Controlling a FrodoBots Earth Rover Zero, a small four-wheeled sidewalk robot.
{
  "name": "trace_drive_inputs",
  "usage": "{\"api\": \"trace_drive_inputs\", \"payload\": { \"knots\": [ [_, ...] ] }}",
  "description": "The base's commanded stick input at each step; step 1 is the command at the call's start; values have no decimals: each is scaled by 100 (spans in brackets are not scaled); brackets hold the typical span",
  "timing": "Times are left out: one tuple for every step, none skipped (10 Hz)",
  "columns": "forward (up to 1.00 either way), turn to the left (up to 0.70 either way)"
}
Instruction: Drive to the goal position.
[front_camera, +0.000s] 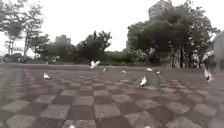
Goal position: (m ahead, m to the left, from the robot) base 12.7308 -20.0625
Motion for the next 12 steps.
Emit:
{"api": "trace_drive_inputs", "payload": {
  "knots": [
    [85, -34],
    [85, -34],
    [85, -34],
    [85, -34],
    [85, -34],
    [85, -34],
    [85, -34],
    [85, -34],
    [85, -34],
    [85, -34],
    [85, -34],
    [85, -34]
  ]
}}
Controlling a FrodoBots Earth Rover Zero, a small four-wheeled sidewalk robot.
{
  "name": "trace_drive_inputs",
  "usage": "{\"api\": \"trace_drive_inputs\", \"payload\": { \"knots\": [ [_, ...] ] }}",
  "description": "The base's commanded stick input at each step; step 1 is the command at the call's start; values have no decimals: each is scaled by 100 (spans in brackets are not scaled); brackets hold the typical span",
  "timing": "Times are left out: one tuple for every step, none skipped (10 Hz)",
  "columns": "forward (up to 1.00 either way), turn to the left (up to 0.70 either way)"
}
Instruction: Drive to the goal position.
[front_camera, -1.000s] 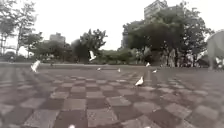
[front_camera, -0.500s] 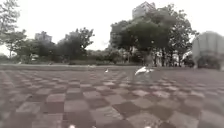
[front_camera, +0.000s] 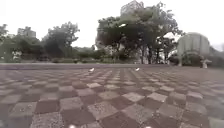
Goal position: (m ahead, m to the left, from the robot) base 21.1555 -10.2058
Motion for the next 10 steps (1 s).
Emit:
{"api": "trace_drive_inputs", "payload": {
  "knots": [
    [85, -34],
    [85, -34],
    [85, -34],
    [85, -34],
    [85, -34],
    [85, -34],
    [85, -34],
    [85, -34],
    [85, -34],
    [85, -34]
  ]
}}
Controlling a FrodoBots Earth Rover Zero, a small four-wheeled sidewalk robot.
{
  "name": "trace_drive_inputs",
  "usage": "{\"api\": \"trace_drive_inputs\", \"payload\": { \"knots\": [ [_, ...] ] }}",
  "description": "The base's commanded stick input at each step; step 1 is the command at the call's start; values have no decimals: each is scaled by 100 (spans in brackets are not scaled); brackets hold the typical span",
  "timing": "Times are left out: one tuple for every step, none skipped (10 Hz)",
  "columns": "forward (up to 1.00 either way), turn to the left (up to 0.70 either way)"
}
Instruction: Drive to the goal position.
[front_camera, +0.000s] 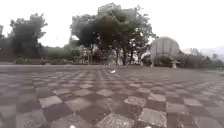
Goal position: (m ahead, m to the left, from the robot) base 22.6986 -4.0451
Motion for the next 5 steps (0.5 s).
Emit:
{"api": "trace_drive_inputs", "payload": {
  "knots": [
    [85, -34],
    [85, -34],
    [85, -34],
    [85, -34],
    [85, -34]
  ]
}}
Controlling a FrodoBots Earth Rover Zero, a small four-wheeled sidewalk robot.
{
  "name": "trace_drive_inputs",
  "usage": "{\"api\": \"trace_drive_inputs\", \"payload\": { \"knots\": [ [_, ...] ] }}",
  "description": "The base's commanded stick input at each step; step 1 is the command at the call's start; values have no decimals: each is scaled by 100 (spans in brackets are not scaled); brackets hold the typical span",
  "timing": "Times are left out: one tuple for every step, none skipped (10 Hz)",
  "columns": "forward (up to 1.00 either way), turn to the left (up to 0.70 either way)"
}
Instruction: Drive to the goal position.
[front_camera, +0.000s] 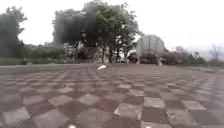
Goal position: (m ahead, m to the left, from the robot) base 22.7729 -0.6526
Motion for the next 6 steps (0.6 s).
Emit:
{"api": "trace_drive_inputs", "payload": {
  "knots": [
    [85, -34],
    [85, -34],
    [85, -34],
    [85, -34],
    [85, -34],
    [85, -34]
  ]
}}
